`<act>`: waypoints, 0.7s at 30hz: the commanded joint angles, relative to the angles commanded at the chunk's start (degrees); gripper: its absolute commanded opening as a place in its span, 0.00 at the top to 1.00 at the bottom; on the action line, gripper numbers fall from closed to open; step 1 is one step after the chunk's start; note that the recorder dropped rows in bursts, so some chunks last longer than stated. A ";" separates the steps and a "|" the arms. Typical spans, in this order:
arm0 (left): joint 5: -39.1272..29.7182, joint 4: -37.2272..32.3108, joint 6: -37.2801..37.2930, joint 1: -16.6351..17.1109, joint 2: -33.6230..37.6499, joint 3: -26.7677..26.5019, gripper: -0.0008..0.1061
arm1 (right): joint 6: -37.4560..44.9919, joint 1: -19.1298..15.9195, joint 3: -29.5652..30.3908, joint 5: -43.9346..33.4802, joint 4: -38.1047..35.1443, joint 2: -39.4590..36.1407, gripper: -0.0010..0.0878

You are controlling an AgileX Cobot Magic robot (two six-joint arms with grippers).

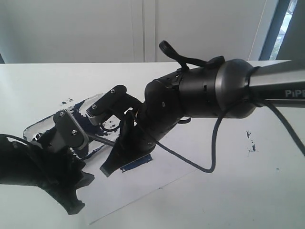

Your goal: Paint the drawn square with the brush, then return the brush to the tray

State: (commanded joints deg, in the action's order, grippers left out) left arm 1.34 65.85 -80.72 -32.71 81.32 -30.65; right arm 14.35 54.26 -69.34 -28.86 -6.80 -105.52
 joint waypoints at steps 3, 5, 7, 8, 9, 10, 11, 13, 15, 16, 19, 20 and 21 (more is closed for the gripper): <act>0.52 0.00 0.00 0.00 0.00 0.91 0.58 | 0.00 0.00 0.00 -0.21 0.00 0.00 0.83; 1.79 0.12 0.00 0.00 0.00 1.59 0.58 | 0.00 0.00 0.00 -0.11 0.00 0.00 0.75; 2.38 0.94 0.00 0.00 -0.20 2.04 0.59 | 0.00 0.00 0.00 0.34 0.00 0.00 0.71; 2.80 1.59 0.00 0.00 -0.70 2.04 0.61 | 0.00 0.00 0.00 0.61 0.00 0.00 0.69; 3.01 1.68 0.00 0.00 -1.23 2.04 0.63 | 0.00 0.00 0.00 0.61 0.00 0.00 0.69; 3.16 2.33 0.00 0.00 -2.49 2.04 0.68 | 0.00 0.00 0.00 0.61 0.00 0.00 0.69; 3.16 2.47 0.00 0.00 -3.27 2.04 0.72 | 0.00 0.00 0.00 0.61 0.00 0.14 0.69; 3.16 3.10 0.00 0.00 -5.68 2.04 0.86 | 0.00 0.00 0.00 0.61 0.15 1.48 0.69; 3.16 3.34 0.00 0.00 -9.62 2.04 0.99 | 0.43 0.00 0.00 0.71 4.44 4.86 0.70; 3.16 3.34 -0.13 0.00 -10.75 2.04 0.99 | 0.43 0.00 0.00 0.33 5.82 6.40 0.72; 3.16 4.62 -0.13 0.00 -15.88 2.04 0.99 | 0.43 0.00 0.00 -0.60 9.59 13.45 0.93; 3.16 4.62 -0.13 0.00 -16.94 2.04 0.99 | 0.43 0.00 0.00 -0.60 10.09 15.28 0.98; 3.16 4.62 -0.74 0.00 -18.96 2.04 0.99 | 0.43 0.00 0.00 -0.34 10.52 18.69 0.99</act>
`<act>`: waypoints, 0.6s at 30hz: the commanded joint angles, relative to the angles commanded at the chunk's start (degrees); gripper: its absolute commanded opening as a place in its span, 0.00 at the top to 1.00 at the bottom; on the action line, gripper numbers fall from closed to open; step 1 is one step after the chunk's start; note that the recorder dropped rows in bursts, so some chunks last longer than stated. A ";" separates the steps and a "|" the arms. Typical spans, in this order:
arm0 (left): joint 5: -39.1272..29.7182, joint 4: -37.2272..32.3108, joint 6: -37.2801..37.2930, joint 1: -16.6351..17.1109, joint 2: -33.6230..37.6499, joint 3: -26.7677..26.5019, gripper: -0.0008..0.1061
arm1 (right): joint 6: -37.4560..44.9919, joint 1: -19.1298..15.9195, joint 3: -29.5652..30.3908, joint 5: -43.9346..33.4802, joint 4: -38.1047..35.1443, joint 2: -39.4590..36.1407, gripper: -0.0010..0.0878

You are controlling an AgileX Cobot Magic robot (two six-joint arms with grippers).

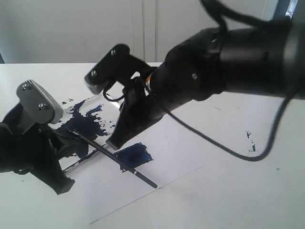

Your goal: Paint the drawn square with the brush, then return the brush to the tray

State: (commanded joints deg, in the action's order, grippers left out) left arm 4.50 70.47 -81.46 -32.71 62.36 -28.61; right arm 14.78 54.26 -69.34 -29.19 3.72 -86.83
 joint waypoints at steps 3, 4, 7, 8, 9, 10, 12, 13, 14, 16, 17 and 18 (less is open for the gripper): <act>0.47 0.00 -3.14 0.00 -3.49 0.00 0.99 | 0.00 0.00 0.11 0.99 2.06 8.01 0.99; 0.78 0.39 -3.41 0.00 -4.48 0.00 0.99 | 0.00 0.00 0.34 1.10 2.44 10.12 0.99; 3.03 2.23 -4.98 0.00 -6.89 0.00 0.99 | 0.00 0.00 0.80 1.38 4.07 16.65 0.99; 4.27 3.72 -7.03 0.00 -7.75 0.00 0.99 | 0.00 0.00 0.80 1.15 4.07 18.34 0.99; 5.59 5.78 -9.35 0.00 -8.59 0.00 0.99 | 0.00 0.00 0.80 0.86 4.07 20.38 0.99; 7.61 9.38 -13.21 0.00 -9.46 0.00 0.99 | 0.21 0.00 0.80 0.53 4.07 22.55 0.99; 13.09 20.38 -23.86 0.00 -11.05 0.00 0.99 | 0.27 0.00 0.80 0.00 4.07 26.33 0.99; 16.13 27.76 -31.44 0.00 -11.95 0.00 0.99 | 0.44 0.00 0.80 -0.16 4.16 28.42 0.99; 19.97 29.48 -38.14 0.00 -12.92 -0.23 0.99 | 0.59 0.00 0.80 -0.16 4.32 30.39 0.99; 26.14 29.48 -37.93 0.00 -14.75 0.52 0.99 | 0.59 0.00 0.80 -0.30 5.67 34.11 0.99; 28.01 29.48 -37.17 0.00 -15.95 0.65 0.99 | 0.59 0.00 0.89 -0.67 6.36 35.44 0.99; 28.94 29.48 -36.69 0.00 -17.27 0.73 0.99 | 0.59 0.00 0.89 -1.46 8.00 37.32 0.99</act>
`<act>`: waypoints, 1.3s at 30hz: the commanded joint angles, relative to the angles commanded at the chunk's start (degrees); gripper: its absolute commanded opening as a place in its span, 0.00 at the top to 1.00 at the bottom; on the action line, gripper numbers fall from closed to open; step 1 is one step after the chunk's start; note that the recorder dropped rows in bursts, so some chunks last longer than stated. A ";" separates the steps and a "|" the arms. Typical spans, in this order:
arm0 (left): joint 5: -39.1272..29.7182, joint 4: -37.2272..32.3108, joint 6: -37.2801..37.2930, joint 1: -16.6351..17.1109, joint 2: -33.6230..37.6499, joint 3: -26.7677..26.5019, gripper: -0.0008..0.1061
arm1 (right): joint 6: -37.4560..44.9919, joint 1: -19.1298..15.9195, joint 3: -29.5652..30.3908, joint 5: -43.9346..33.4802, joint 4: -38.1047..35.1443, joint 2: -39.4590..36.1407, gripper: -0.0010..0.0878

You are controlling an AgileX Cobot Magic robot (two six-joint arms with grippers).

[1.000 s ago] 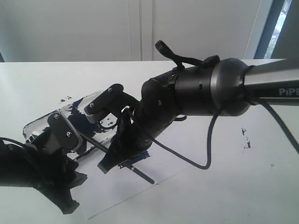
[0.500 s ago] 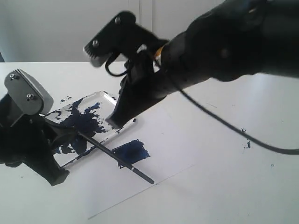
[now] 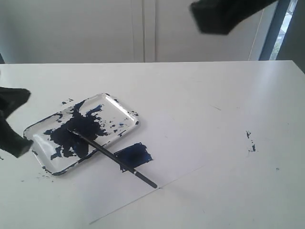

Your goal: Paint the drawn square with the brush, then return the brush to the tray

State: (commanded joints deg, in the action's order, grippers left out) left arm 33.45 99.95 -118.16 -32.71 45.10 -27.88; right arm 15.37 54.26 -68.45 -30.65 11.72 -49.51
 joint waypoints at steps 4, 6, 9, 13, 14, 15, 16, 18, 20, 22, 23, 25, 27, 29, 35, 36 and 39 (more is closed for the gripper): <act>-3.56 0.00 -1.17 0.00 -4.98 0.00 0.99 | -0.83 0.00 0.00 -5.72 7.32 5.00 0.99; -6.25 0.00 -2.21 0.00 -7.38 0.03 0.99 | -3.45 0.00 0.00 -10.00 10.45 7.57 0.99; -8.30 0.00 -2.05 0.00 -10.46 0.03 0.99 | -6.72 0.00 1.55 -13.36 14.02 11.57 0.99; -15.21 0.00 -0.54 0.00 -14.66 1.15 0.99 | -10.35 0.00 6.42 -13.46 17.05 17.62 0.99; -17.50 0.00 1.25 0.00 -15.89 1.38 0.99 | -11.39 0.00 7.88 -13.46 17.34 19.14 0.99; -19.76 0.00 2.23 0.00 -16.65 1.81 0.99 | -12.19 0.00 9.43 -13.46 17.42 20.57 0.99; -21.35 0.00 3.06 0.00 -17.33 2.04 0.99 | -13.04 0.00 10.80 -13.49 17.42 21.69 0.99; -24.88 0.00 4.35 0.00 -18.84 2.64 0.99 | -15.37 0.00 14.39 -13.82 17.42 24.40 0.99; -27.36 0.00 4.47 0.00 -20.22 3.39 0.99 | -17.17 0.00 17.94 -13.95 17.59 27.04 0.99; -27.76 0.00 5.25 0.00 -21.08 3.99 0.99 | -19.14 0.00 22.18 -13.72 18.00 29.28 0.99; -27.76 0.00 5.52 0.00 -21.47 4.37 0.99 | -20.56 0.00 24.44 -13.21 18.42 30.39 0.99; -27.88 0.00 5.76 0.00 -21.78 5.47 0.99 | -24.05 0.00 29.55 -10.21 18.86 32.29 0.99; -27.88 0.00 6.76 0.00 -21.78 6.73 0.99 | -28.54 0.00 34.55 -5.84 18.95 33.30 0.99; -28.13 0.00 7.61 0.00 -21.78 8.16 0.99 | -31.61 0.00 39.59 -1.15 18.95 33.40 0.99; -28.14 0.00 10.79 0.00 -21.78 12.26 0.99 | -32.63 0.00 53.88 12.01 19.34 31.82 0.99; -26.40 0.00 10.23 0.00 -21.78 12.67 0.99 | -32.46 0.00 55.32 12.04 19.45 31.50 0.99; -24.14 0.00 10.23 0.00 -21.78 13.09 0.99 | -32.46 0.00 56.62 10.61 18.97 31.37 0.99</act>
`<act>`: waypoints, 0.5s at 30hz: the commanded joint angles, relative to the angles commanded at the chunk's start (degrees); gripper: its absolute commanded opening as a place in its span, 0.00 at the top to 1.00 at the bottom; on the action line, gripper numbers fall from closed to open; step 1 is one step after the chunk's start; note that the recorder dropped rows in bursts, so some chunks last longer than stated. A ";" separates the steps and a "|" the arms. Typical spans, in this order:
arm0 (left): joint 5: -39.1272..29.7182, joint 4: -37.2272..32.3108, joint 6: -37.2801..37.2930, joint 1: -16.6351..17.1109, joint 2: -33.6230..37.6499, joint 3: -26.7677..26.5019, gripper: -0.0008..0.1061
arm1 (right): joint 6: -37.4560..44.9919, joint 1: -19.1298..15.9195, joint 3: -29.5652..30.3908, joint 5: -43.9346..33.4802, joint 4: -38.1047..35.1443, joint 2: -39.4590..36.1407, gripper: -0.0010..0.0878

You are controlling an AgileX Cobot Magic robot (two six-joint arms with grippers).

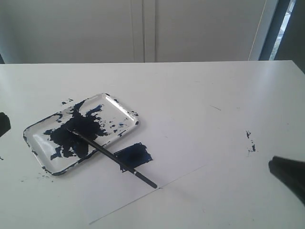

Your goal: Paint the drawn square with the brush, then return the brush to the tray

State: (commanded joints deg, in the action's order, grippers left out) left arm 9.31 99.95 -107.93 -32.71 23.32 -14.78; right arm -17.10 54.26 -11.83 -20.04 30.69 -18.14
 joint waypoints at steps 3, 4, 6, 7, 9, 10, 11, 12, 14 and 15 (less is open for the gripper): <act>0.12 0.00 0.00 0.00 0.00 0.00 0.99 | 0.00 0.00 -0.11 3.26 -0.20 0.00 0.99; 0.12 0.00 0.00 0.00 0.00 0.00 0.99 | -0.12 0.00 -0.11 4.53 -0.35 0.00 0.99; 0.12 0.00 0.00 0.00 0.00 0.00 0.99 | -0.12 0.00 -0.11 6.19 -0.35 0.00 0.99; 0.12 0.00 0.00 0.00 0.00 0.00 0.99 | -0.12 0.00 -0.11 6.45 -0.35 0.00 0.99; 0.12 0.00 0.00 0.00 0.00 0.00 0.99 | -0.12 0.00 -0.11 6.45 -0.35 0.00 0.99; 0.12 0.00 0.00 0.00 0.00 0.00 0.99 | -0.12 0.00 -0.11 6.45 -0.35 0.00 0.99; 0.12 0.00 0.00 0.00 0.00 0.00 0.99 | -0.12 0.00 -0.11 6.45 -0.35 0.00 0.99; 0.12 0.00 0.00 0.00 0.00 0.00 0.99 | -0.12 0.00 -0.11 6.45 -0.35 0.00 0.99; 0.12 0.00 0.00 0.00 0.00 0.00 0.99 | -0.12 0.00 -0.11 6.45 -0.35 0.00 0.99; 0.12 0.00 0.00 0.00 0.00 0.00 0.99 | -0.12 0.00 -0.11 6.45 -0.35 0.00 0.99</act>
State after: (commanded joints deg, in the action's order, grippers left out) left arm 9.43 99.95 -107.93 -32.71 23.32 -14.78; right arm -17.22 54.26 -11.94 -13.59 30.34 -18.14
